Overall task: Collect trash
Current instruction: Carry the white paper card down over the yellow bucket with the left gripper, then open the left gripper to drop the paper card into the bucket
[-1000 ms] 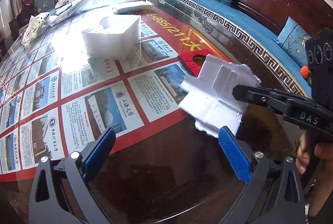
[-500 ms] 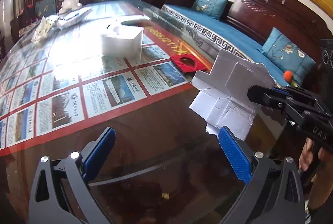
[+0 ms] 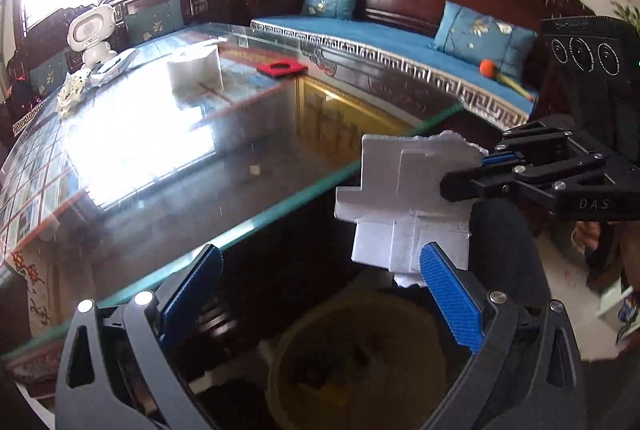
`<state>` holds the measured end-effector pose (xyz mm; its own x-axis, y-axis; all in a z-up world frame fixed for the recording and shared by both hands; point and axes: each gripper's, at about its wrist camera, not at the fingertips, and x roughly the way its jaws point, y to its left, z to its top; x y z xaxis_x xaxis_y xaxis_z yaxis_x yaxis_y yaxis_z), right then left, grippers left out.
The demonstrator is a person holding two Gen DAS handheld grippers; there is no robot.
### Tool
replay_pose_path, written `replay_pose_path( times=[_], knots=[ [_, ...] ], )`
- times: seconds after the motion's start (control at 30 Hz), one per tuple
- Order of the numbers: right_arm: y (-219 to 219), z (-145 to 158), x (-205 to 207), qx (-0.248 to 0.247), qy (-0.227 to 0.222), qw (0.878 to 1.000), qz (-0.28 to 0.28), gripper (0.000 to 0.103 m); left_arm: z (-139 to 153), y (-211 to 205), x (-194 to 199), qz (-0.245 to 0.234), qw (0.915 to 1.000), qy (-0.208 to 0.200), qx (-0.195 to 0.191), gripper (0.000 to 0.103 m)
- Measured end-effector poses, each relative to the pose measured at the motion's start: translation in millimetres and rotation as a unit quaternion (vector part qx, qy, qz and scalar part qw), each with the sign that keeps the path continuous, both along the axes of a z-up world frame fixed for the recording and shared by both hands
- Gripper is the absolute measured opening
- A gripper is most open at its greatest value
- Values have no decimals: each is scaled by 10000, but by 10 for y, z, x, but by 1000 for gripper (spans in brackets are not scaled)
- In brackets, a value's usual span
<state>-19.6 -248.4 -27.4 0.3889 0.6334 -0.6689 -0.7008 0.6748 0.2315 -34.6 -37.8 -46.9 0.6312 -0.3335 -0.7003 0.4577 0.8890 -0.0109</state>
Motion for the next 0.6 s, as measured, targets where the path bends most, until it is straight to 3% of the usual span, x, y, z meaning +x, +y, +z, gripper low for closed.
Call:
replay_pose_path(
  times=[0.27, 0.37, 0.43, 0.6],
  knots=[
    [254, -784, -296, -734, 680, 9948, 183, 7, -616, -25, -411, 239, 9968, 537, 544, 99],
    [320, -976, -317, -898, 968, 9910, 227, 9, -809, 13, -479, 307, 9951, 812, 480, 99],
    [336, -1022, -323, -954, 1016, 9900, 205, 24, -857, 54, -500, 324, 9947, 901, 370, 99],
    [350, -930, -294, -812, 919, 9923, 182, 25, -852, 81, -531, 377, 9948, 889, 317, 99]
  ],
)
